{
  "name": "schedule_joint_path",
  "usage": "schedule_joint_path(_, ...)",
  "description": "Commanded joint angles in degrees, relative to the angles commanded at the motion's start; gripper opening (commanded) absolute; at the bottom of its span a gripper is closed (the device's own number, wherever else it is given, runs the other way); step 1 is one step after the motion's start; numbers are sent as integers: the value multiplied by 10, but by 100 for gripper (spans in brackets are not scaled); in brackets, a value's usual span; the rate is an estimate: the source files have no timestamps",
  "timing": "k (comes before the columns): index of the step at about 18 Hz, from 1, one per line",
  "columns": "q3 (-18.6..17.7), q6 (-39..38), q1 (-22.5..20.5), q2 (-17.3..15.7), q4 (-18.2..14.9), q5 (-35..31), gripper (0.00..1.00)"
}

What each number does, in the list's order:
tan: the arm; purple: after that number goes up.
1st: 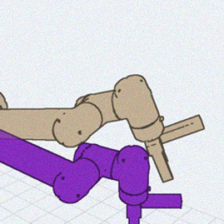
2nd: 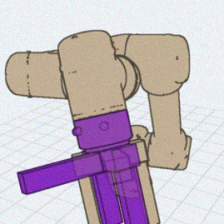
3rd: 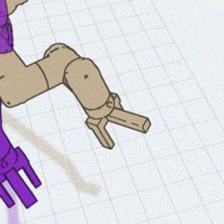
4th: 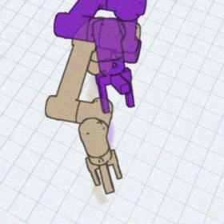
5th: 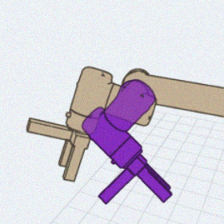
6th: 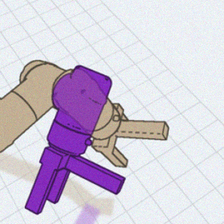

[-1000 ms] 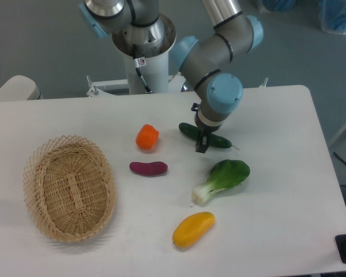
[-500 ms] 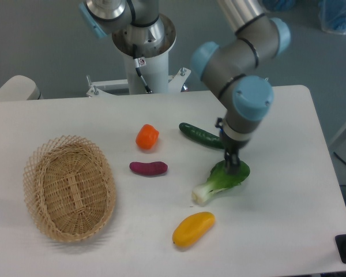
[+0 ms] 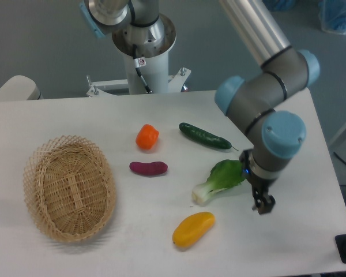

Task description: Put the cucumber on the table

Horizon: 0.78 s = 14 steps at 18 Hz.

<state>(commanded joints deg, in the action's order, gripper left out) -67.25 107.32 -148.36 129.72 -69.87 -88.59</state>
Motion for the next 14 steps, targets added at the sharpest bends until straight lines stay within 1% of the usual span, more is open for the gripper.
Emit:
schedule_joint_path(4,35,-53,7,31,1,0,100)
schedule_joint_path(7,63,-91,22,50,-1,-4,100)
schedule_joint_path(10,66,-134,25,54,-1,-2,100)
schedule_joint_path(14,67,-144,26,55,-1,-3,100)
